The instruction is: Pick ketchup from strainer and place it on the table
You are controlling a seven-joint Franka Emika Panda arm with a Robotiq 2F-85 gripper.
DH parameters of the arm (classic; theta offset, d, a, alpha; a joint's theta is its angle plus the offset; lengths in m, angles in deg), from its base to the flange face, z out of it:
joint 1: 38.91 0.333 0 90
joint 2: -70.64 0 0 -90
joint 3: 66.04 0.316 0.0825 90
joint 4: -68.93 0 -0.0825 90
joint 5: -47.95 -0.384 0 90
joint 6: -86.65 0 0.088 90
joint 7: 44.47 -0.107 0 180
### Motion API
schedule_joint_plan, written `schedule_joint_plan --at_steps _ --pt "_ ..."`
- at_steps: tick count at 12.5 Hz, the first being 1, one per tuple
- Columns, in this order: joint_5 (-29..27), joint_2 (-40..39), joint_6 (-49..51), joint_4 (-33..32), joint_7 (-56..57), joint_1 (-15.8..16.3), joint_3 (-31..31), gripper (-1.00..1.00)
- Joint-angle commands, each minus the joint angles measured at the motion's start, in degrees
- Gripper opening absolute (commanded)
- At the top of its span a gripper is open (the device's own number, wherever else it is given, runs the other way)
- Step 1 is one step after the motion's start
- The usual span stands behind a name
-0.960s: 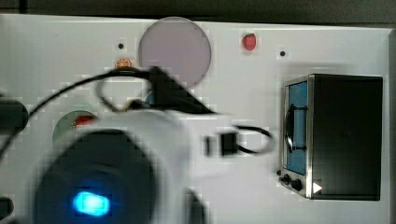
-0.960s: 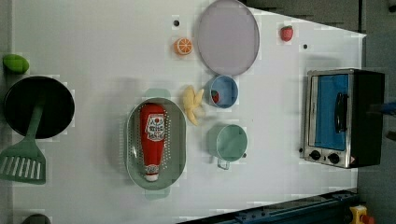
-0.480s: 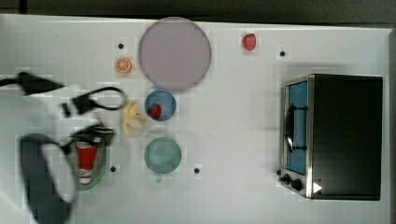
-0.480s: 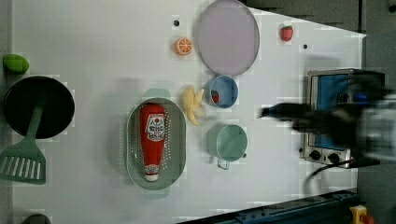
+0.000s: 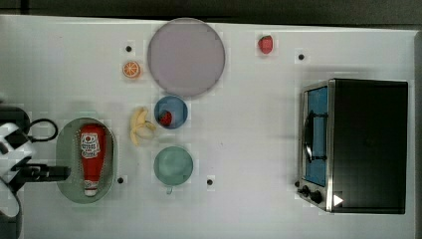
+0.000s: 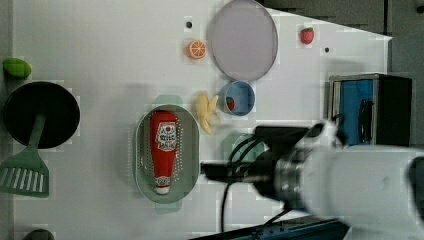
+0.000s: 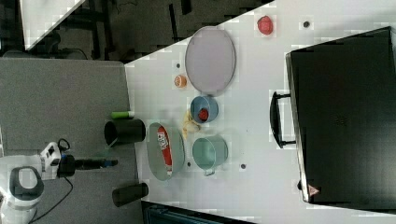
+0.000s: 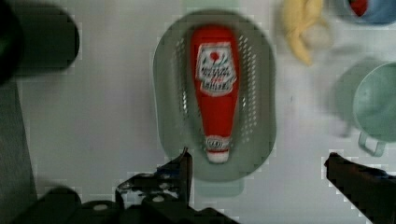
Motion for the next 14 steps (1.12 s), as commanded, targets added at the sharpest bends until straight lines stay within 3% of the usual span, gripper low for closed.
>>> schedule_joint_plan --at_steps 1,9,14 --pt "2.2 -3.6 -6.8 -3.6 -2.5 -0.6 0.1 1.00" --pt "13.1 -16.6 -29.0 -11.2 -5.1 0.2 -0.7 1.00" --pt "21.5 -24.4 -34.0 -11.3 -14.3 1.1 -1.9 1.00"
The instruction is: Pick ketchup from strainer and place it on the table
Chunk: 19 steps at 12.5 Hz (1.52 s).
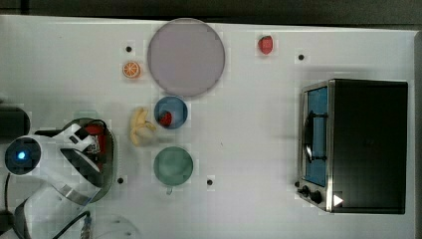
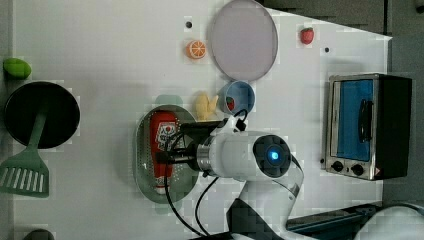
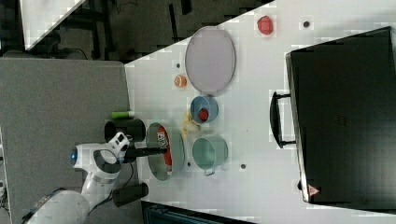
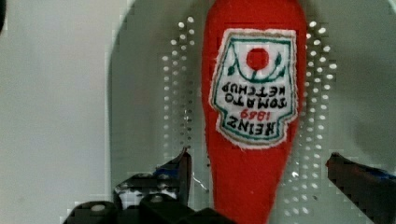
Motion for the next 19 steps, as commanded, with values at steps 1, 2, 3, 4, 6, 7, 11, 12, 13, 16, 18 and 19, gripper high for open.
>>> schedule_joint_plan --at_steps 1,2,3,4,6,7,11,12,13,16,18,19 --pt "3.2 -0.8 -2.9 1.0 -9.3 0.8 0.0 1.00" --pt "4.9 -2.0 -4.0 1.1 -10.0 1.1 -0.7 1.00" --pt "6.4 -3.2 -4.9 1.1 -10.1 1.5 -1.4 1.00" --pt "7.6 -4.1 -5.9 1.3 -10.1 1.9 -2.1 1.00" --pt "9.0 -5.6 -7.5 1.9 -10.2 2.8 -3.3 1.00" --pt "9.0 -5.8 -7.4 2.1 -10.3 3.3 -3.9 0.91" --pt "9.0 -5.5 -7.4 2.2 -10.3 4.4 -4.6 0.13" --pt "9.0 -4.7 -7.1 2.1 -10.3 4.2 -4.5 0.13" --pt "8.9 -3.4 -6.3 1.7 -10.3 3.8 -4.1 0.13" --pt "5.3 3.6 -3.6 0.6 -10.3 1.1 -0.7 0.13" --pt "-1.5 8.8 0.5 0.7 -9.8 -0.9 1.6 0.13" --pt "-4.6 11.2 3.4 1.0 -8.3 -1.8 2.5 0.13"
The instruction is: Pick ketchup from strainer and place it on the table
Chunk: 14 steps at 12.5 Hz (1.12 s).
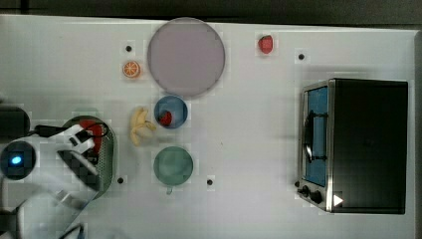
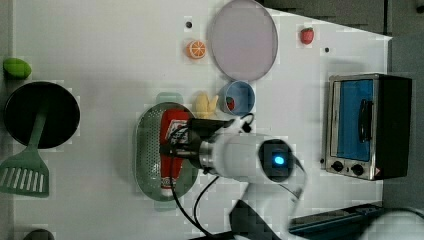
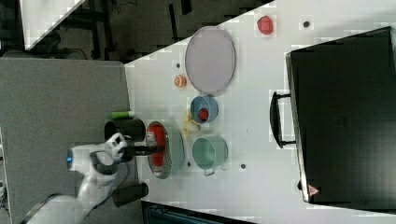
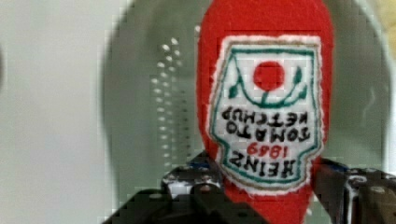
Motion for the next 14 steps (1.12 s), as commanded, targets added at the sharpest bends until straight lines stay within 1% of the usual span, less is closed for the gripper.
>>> schedule_joint_plan --at_steps 1,4,6,10,14 --pt "-5.5 8.4 6.8 2.2 1.3 -3.1 3.8 0.13" --pt "-13.6 13.5 14.1 4.5 11.1 -5.6 3.8 0.13" --pt "-16.6 15.9 18.7 6.3 16.2 -7.9 3.6 0.13" --pt "-17.0 20.6 26.1 8.9 24.3 -13.1 1.0 0.13" --pt "-17.0 24.8 26.7 9.5 37.1 -17.0 -5.8 0.13"
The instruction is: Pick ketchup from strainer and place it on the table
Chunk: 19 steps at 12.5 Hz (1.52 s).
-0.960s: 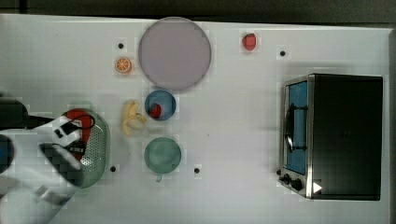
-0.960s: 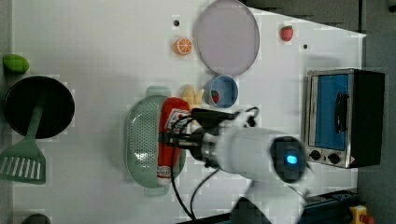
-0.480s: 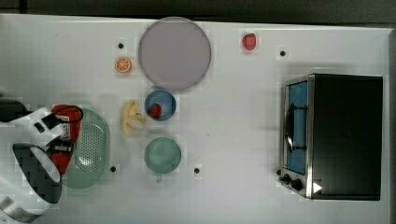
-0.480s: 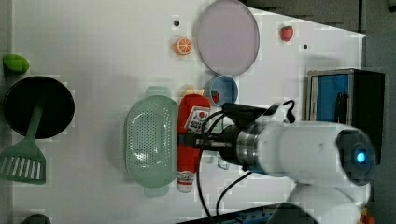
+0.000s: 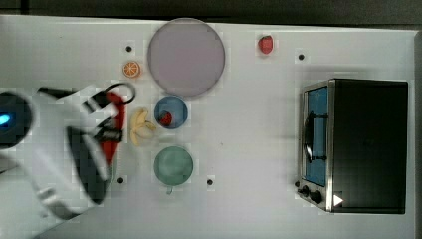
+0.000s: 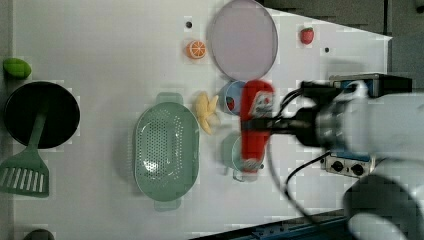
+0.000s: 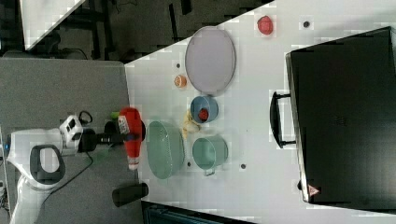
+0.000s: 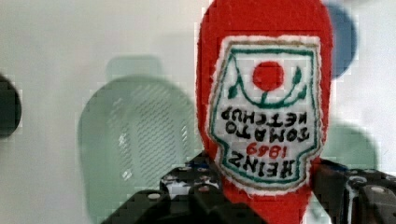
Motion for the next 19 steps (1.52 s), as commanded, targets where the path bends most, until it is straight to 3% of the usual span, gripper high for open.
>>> schedule_joint_plan --at_steps 1,5,9,15,19 --pt "0.0 3.6 1.1 1.4 14.9 -5.5 -5.7 0.13" --pt "0.0 3.7 1.1 1.2 26.3 -7.3 -15.0 0.13" --pt "0.0 3.5 0.9 -2.5 27.1 -7.7 -21.6 0.13" --pt "0.0 0.8 -10.6 -14.1 27.1 -7.8 -23.2 0.13" --pt "0.0 -6.3 -16.8 -16.0 27.1 -7.8 -23.2 0.19"
